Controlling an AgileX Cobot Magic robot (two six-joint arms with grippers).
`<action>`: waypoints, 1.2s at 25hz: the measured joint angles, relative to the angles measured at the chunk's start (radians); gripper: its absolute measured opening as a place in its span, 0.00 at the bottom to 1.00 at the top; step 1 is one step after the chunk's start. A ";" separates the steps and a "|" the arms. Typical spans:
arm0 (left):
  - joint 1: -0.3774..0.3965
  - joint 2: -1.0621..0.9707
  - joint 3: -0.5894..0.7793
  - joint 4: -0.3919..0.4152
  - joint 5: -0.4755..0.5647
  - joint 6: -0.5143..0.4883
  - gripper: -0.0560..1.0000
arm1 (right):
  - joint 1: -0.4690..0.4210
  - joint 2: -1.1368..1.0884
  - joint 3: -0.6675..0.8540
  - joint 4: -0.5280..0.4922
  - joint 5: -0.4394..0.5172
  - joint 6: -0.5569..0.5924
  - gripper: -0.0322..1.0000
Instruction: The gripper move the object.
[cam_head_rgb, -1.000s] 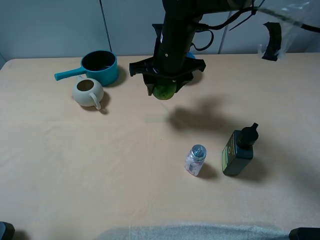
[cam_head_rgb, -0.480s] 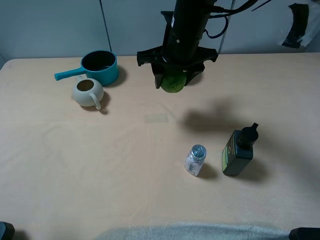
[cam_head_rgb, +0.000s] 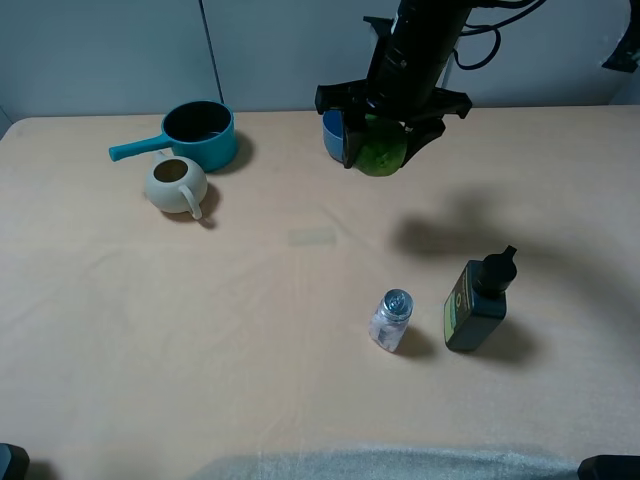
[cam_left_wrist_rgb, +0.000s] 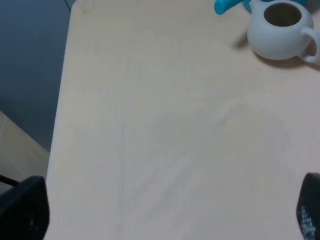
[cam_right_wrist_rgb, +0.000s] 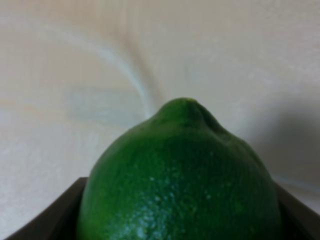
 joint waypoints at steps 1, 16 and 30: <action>0.000 0.000 0.000 0.000 0.000 0.000 0.99 | -0.011 0.000 0.000 0.001 0.002 -0.005 0.48; 0.000 0.000 0.000 0.000 0.000 0.000 0.99 | -0.204 0.000 0.000 0.006 -0.051 -0.119 0.48; 0.000 0.000 0.000 0.000 0.000 0.000 0.99 | -0.329 0.013 0.000 0.005 -0.189 -0.185 0.48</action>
